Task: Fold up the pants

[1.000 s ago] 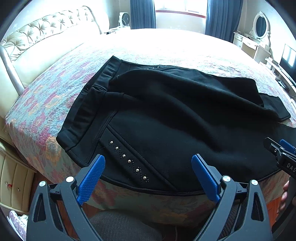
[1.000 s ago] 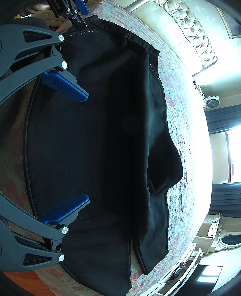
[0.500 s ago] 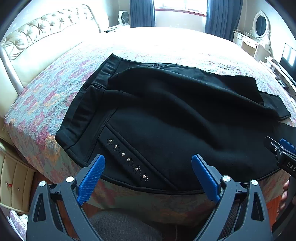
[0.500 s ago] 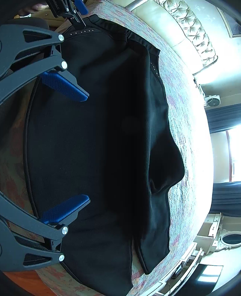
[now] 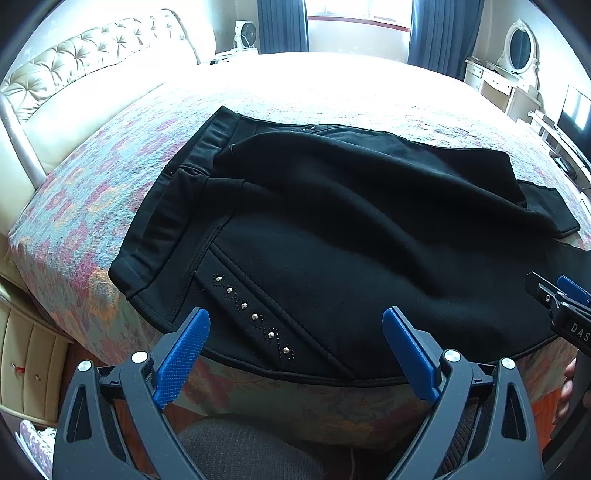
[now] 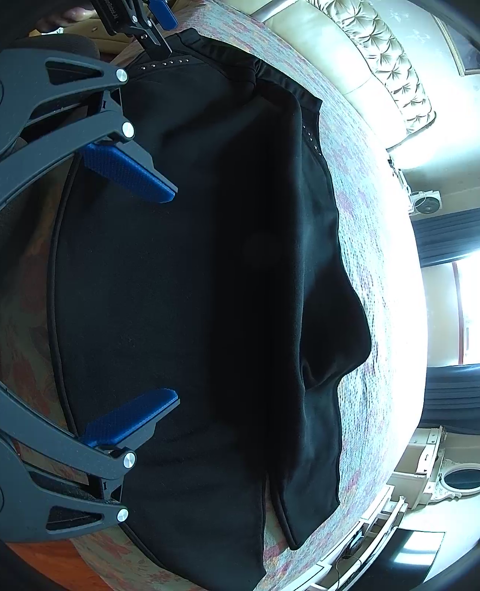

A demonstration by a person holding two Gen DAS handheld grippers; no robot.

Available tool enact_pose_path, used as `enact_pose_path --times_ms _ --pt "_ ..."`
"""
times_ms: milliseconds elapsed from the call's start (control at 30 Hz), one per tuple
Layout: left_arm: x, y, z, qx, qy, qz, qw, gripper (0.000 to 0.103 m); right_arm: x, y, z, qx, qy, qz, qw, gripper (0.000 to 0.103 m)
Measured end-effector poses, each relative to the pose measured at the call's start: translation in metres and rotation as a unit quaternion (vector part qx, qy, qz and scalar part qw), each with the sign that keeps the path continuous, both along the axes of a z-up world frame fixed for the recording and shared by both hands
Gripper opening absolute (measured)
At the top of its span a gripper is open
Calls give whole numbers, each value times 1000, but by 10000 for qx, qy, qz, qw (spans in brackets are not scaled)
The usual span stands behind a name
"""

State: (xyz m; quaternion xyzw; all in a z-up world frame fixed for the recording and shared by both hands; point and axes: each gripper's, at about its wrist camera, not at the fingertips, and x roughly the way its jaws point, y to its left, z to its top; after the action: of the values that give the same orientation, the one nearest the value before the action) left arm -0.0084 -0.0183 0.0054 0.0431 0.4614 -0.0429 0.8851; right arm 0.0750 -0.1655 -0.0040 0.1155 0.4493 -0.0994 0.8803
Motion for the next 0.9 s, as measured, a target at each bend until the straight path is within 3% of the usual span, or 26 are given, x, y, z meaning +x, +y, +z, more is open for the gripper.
enact_pose_path --times_ms 900 --pt "0 -1 -2 8 26 -26 10000 94 2 4 -3 22 36 31 10000 101"
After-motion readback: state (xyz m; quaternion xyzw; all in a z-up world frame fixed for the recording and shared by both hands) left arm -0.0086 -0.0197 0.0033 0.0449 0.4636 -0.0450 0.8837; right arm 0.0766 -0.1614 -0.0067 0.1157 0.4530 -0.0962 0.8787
